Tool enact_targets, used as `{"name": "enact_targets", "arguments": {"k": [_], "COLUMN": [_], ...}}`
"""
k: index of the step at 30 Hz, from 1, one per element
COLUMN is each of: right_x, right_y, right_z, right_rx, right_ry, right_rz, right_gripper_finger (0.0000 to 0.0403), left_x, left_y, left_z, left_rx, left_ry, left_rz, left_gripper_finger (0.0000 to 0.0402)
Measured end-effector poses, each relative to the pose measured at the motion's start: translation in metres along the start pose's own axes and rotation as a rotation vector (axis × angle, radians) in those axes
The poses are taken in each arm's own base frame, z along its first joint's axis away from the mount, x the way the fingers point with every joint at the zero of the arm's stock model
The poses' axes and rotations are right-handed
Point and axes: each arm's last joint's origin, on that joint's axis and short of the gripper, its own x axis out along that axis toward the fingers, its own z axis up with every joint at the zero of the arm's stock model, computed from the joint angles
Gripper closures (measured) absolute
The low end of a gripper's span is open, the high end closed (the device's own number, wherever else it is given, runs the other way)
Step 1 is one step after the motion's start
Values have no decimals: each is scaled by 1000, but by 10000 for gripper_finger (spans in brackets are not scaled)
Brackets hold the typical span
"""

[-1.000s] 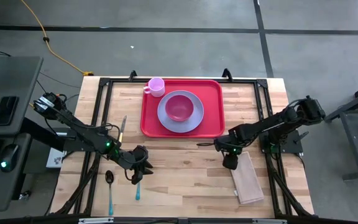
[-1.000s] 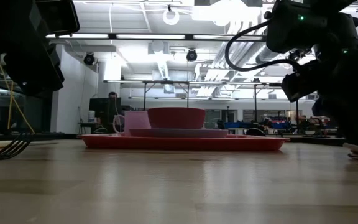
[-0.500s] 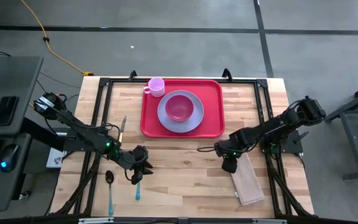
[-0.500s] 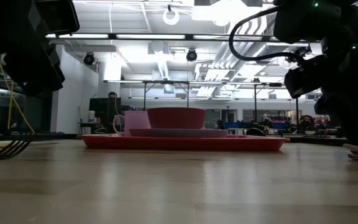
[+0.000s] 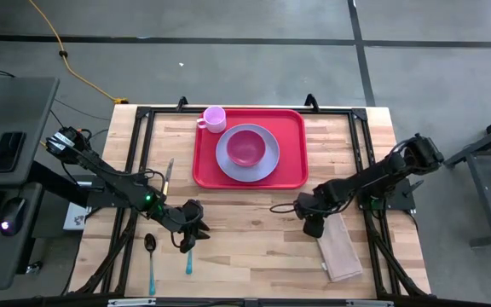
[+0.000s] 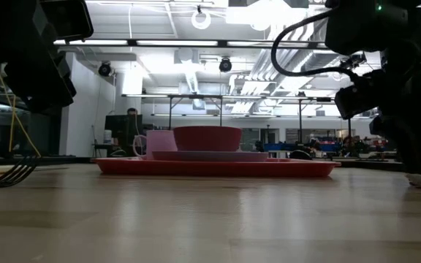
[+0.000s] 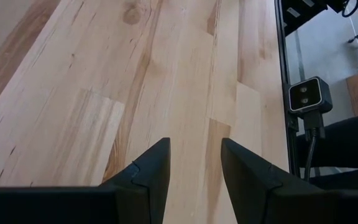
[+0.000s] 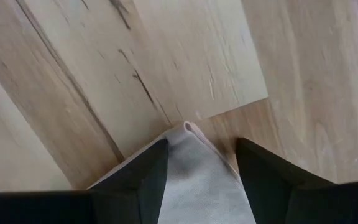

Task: Set up tray
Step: Put the brown napkin to the left of the blue plate on the orange serving tray

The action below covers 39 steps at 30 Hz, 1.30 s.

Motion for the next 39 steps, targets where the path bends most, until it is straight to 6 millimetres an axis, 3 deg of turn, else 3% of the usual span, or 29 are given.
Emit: {"name": "enact_targets", "arguments": {"k": [11,21,29,39], "right_x": [5,6,6,5], "right_y": [0,-1,-1,-1], "right_z": [1,1,3,2], "right_rx": [36,84,93,147], "right_ry": [-19,-30,-39,-33], "right_rz": [-50,-62,-50,-38], "right_gripper_finger": [239,306,392,400], "left_x": [0,0,0,0], "left_y": [0,1,2,2], "left_z": [0,-1,-2,-2], "left_rx": [0,4,5,10], "left_ry": [0,12,25,26], "left_rz": [0,14,11,10], "left_gripper_finger": [229,229,229,229]}}
